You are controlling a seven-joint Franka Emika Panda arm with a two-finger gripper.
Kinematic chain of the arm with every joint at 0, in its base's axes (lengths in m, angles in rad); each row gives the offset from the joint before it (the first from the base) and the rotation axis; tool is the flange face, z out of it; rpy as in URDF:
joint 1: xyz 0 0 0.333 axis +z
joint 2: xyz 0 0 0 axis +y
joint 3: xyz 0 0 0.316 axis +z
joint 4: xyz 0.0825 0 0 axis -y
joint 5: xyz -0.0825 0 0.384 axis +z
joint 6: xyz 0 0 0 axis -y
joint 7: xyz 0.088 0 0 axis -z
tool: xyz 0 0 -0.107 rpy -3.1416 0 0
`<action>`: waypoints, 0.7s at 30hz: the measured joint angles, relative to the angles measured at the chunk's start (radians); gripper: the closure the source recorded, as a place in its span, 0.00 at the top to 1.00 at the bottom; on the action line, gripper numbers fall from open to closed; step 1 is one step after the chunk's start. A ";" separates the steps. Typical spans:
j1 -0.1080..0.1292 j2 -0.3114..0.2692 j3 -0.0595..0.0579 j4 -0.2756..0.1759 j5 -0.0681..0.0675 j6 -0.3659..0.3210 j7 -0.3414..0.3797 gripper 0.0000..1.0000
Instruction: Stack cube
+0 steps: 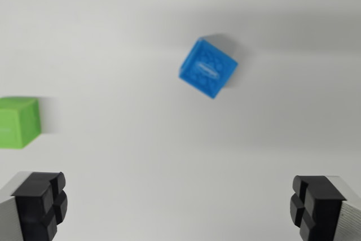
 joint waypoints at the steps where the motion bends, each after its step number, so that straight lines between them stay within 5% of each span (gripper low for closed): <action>1: 0.002 0.000 0.001 -0.004 0.000 0.004 0.003 1.00; 21: 0.056 0.000 0.027 -0.082 -0.001 0.082 0.081 1.00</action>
